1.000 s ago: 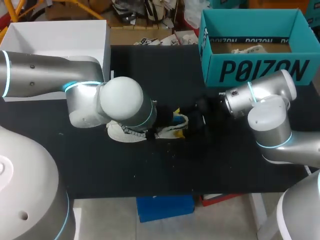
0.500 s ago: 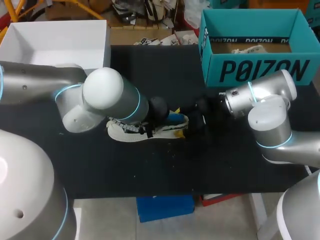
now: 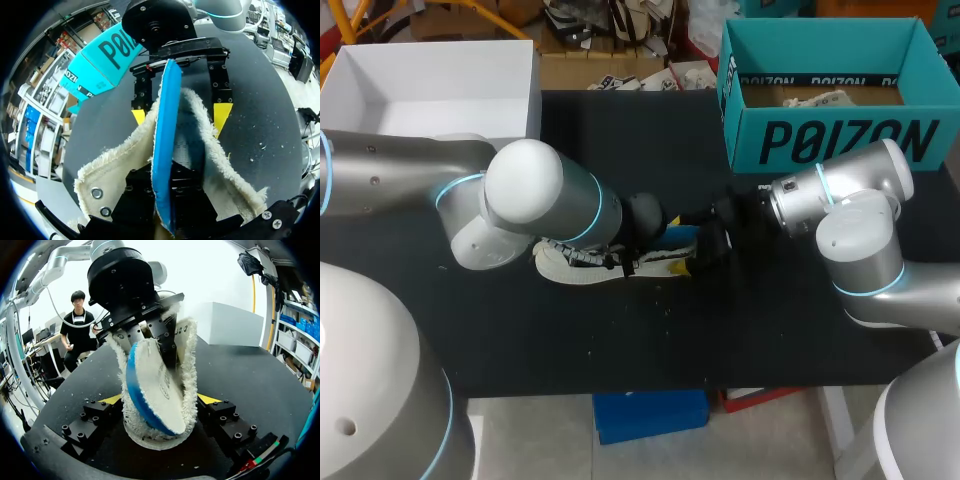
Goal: Take the shoe out of the shoebox, open the shoe tongue, remove and reinsert the insole, then place the shoe into the shoebox
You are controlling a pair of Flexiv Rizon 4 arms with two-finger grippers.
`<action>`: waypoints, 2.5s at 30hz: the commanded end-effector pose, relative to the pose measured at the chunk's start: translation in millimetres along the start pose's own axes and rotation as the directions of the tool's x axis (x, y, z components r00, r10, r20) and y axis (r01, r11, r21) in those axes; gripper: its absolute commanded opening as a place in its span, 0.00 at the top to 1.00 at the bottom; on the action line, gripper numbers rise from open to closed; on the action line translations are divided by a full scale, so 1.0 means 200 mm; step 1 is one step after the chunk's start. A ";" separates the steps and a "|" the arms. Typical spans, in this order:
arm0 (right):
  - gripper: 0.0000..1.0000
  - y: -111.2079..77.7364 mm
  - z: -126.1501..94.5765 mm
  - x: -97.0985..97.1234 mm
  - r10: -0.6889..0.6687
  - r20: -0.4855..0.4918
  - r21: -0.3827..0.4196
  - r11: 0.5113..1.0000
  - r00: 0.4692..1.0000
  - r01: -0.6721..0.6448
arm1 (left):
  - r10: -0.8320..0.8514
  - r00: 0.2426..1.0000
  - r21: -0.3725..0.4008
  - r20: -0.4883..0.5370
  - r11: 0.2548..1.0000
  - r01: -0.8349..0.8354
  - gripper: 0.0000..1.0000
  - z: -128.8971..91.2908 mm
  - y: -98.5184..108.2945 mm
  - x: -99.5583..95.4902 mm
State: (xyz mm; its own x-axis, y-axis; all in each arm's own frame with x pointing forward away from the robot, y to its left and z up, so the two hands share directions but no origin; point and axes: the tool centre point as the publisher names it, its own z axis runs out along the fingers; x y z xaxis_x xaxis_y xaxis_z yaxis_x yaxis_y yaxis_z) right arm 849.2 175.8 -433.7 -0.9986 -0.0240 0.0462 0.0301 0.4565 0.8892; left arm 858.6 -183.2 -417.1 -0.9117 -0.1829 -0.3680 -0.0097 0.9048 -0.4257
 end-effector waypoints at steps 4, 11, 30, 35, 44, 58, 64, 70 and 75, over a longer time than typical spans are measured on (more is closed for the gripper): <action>1.00 -0.02 0.02 0.00 0.001 0.000 0.001 1.000 1.000 -0.001 | 0.007 1.000 0.020 -0.001 1.000 -0.007 1.00 0.02 -0.05 0.01; 1.00 -0.02 0.02 0.00 0.001 0.000 0.001 1.000 1.000 -0.001 | 0.017 1.000 0.019 -0.018 1.000 -0.016 0.76 0.06 -0.08 0.02; 1.00 -0.02 0.02 0.00 0.001 0.000 0.001 1.000 1.000 -0.001 | 0.145 0.988 0.130 -0.053 0.982 -0.137 0.54 0.07 -0.21 0.03; 1.00 -0.02 0.02 0.00 0.001 0.000 0.001 1.000 1.000 -0.001 | 0.176 0.983 0.142 -0.062 0.976 -0.165 0.56 0.06 -0.25 0.04; 1.00 -0.02 0.02 0.00 0.001 0.000 0.001 1.000 1.000 -0.001 | 0.197 0.978 0.169 -0.063 0.968 -0.184 0.58 0.04 -0.30 0.04; 1.00 -0.02 0.02 0.00 0.001 0.000 0.001 1.000 1.000 -0.001 | 0.216 0.974 0.188 -0.062 0.961 -0.201 1.00 0.01 -0.33 0.05; 1.00 -0.02 0.02 0.00 0.001 0.000 0.001 1.000 1.000 -0.001 | 0.231 0.970 0.223 -0.078 0.952 -0.209 1.00 -0.07 -0.32 0.08; 1.00 -0.02 0.02 0.00 0.001 0.000 0.001 1.000 1.000 -0.001 | 0.246 0.964 0.288 -0.101 0.935 -0.209 1.00 -0.25 -0.32 0.10; 1.00 -0.02 0.02 0.00 0.001 0.000 0.001 1.000 1.000 -0.001 | 0.239 0.950 0.391 -0.203 0.909 -0.146 1.00 -0.46 -0.35 0.10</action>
State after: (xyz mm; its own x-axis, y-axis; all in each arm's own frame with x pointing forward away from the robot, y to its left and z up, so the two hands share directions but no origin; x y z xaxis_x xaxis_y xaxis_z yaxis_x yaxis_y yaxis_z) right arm 849.2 175.9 -433.7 -0.9986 -0.0245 0.0459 0.0297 0.4563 0.8893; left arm 809.8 -245.3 -349.6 -0.9389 0.0666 -0.3378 0.2687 0.7549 -0.5983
